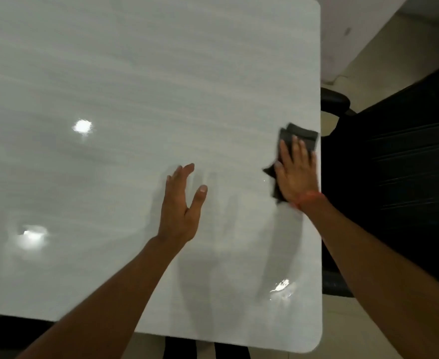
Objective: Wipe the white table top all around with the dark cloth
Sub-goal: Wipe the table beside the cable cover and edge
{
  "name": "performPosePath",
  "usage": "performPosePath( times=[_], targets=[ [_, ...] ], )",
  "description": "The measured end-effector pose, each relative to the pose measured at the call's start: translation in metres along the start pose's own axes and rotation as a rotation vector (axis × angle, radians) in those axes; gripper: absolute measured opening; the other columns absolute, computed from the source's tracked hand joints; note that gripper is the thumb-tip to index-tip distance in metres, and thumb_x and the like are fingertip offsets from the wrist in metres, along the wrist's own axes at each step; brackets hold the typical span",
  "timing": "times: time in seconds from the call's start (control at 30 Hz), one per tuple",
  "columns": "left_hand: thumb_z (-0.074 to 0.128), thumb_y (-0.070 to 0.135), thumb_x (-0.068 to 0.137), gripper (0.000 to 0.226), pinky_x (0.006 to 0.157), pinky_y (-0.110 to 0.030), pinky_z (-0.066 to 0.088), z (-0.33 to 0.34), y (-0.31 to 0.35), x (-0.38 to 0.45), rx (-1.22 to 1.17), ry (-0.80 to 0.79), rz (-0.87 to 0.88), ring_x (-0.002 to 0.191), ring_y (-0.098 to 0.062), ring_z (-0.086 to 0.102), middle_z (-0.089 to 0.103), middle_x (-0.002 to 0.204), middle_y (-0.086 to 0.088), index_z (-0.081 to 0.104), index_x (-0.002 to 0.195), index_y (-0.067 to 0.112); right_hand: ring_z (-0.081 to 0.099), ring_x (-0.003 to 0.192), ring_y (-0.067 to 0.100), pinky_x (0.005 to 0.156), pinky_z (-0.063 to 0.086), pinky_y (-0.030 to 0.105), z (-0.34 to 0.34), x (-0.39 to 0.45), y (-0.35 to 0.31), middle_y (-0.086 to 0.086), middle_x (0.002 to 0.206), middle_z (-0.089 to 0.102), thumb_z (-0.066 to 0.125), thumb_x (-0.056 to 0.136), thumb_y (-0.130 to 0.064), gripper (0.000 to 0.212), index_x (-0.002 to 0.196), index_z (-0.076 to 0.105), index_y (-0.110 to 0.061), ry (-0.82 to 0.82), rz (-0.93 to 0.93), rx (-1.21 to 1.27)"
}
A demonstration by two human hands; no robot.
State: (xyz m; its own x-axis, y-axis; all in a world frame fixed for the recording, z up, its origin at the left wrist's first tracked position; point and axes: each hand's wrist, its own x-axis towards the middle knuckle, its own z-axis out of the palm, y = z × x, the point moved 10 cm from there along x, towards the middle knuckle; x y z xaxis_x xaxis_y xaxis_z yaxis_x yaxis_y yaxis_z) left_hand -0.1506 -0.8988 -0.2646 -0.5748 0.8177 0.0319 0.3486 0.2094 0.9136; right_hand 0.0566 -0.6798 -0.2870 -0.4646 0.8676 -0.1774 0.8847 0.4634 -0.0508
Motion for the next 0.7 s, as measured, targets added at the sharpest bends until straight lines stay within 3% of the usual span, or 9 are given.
performPosePath(
  times=[0.07,0.17,0.27,0.37,0.47,0.57,0.7],
  targets=[
    [0.043,0.044,0.098,0.057,0.123,-0.048,0.019,0.016,0.008,0.008,0.018,0.003,0.010,0.145,-0.021,0.037,0.049,0.149,-0.005,0.045,0.145,0.012,0.013,0.152,0.032,0.121,0.009,0.053,0.002,0.013,-0.043,0.015,0.165,0.014,0.011,0.092,-0.047,0.072,0.156,0.024,-0.017,0.033,-0.104,0.017],
    [0.043,0.043,0.098,0.056,0.123,-0.049,0.019,0.040,0.016,0.023,0.038,0.013,-0.003,0.145,-0.022,0.036,0.048,0.149,-0.005,0.044,0.145,0.012,0.012,0.152,0.032,0.122,0.012,0.054,0.018,-0.061,-0.098,0.015,0.164,0.016,0.025,0.100,-0.040,0.061,0.157,0.024,-0.017,0.069,-0.423,-0.024],
    [0.041,0.048,0.098,0.058,0.121,-0.048,0.025,0.075,0.031,0.044,0.049,-0.021,0.006,0.147,-0.020,0.030,0.041,0.154,-0.003,0.042,0.147,0.016,0.001,0.154,0.025,0.124,0.005,0.050,0.027,-0.143,-0.077,0.009,0.167,0.005,0.031,0.103,-0.041,0.061,0.159,0.012,-0.024,-0.025,-0.562,-0.002],
    [0.043,0.051,0.096,0.062,0.121,-0.044,0.026,0.108,0.048,0.070,0.019,-0.039,-0.002,0.150,-0.018,0.023,0.032,0.159,-0.003,0.041,0.147,0.015,0.008,0.154,0.026,0.122,0.011,0.051,0.027,-0.127,-0.013,0.010,0.166,0.007,0.030,0.101,-0.042,0.062,0.159,0.015,-0.026,-0.047,-0.434,-0.030],
    [0.047,0.049,0.095,0.066,0.121,-0.041,0.027,0.129,0.050,0.083,0.118,-0.034,0.058,0.151,-0.022,0.020,0.027,0.161,-0.008,0.040,0.148,0.010,0.012,0.153,0.029,0.122,0.010,0.052,0.011,-0.030,0.044,0.012,0.166,0.011,0.020,0.099,-0.046,0.063,0.158,0.018,-0.024,0.008,-0.180,-0.016],
    [0.052,0.042,0.093,0.071,0.122,-0.045,0.024,0.144,0.054,0.082,0.306,-0.073,0.230,0.152,-0.029,0.016,0.022,0.162,-0.015,0.035,0.150,0.004,0.003,0.154,0.027,0.123,0.001,0.050,-0.009,0.090,0.062,0.010,0.167,0.003,0.015,0.102,-0.046,0.062,0.159,0.011,-0.024,0.022,-0.127,-0.009],
    [0.051,0.040,0.089,0.076,0.123,-0.047,0.022,0.147,0.055,0.085,0.346,-0.088,0.217,0.153,-0.028,0.013,0.019,0.163,-0.016,0.030,0.152,0.003,0.000,0.154,0.026,0.123,-0.001,0.052,-0.019,0.153,0.069,0.010,0.167,0.001,0.020,0.104,-0.041,0.059,0.159,0.009,-0.023,0.035,-0.061,0.047]
  ],
)
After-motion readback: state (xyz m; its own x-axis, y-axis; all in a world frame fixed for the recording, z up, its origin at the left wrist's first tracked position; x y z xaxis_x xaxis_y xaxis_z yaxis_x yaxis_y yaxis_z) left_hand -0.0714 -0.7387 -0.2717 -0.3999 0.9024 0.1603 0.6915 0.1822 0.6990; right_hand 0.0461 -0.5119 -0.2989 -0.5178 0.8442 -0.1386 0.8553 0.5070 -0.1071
